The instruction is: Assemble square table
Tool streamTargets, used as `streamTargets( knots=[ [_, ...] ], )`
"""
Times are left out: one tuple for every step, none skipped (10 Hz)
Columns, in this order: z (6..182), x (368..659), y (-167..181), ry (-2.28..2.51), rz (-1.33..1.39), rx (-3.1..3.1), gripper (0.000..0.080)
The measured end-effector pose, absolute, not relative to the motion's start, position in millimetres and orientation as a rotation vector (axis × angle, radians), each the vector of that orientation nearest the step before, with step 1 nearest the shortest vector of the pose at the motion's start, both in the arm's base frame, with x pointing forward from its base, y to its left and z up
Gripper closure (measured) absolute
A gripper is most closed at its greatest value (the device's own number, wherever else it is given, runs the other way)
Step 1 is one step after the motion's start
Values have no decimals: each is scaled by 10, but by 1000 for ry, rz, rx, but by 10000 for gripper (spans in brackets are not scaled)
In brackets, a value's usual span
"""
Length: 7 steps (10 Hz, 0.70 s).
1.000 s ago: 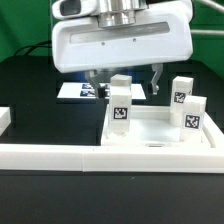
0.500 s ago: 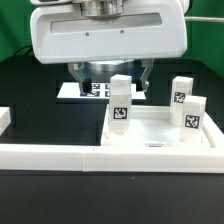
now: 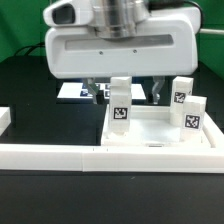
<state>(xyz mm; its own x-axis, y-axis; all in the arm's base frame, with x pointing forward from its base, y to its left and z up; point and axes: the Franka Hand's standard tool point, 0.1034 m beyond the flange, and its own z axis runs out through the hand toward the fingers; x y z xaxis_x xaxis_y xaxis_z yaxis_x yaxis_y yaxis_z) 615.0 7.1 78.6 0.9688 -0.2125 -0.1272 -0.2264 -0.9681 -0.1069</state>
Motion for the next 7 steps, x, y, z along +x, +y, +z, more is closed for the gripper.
streamTargets(
  knots=[
    [738, 6122, 71, 335, 191, -2997, 150],
    [732, 6122, 72, 335, 190, -2997, 150],
    [729, 6119, 75, 335, 191, -2997, 150],
    [728, 6117, 75, 335, 192, -2997, 180],
    [727, 6116, 75, 334, 192, -2997, 180],
    [726, 6116, 76, 334, 192, -2997, 355],
    [726, 6115, 73, 335, 193, -2997, 516]
  ],
)
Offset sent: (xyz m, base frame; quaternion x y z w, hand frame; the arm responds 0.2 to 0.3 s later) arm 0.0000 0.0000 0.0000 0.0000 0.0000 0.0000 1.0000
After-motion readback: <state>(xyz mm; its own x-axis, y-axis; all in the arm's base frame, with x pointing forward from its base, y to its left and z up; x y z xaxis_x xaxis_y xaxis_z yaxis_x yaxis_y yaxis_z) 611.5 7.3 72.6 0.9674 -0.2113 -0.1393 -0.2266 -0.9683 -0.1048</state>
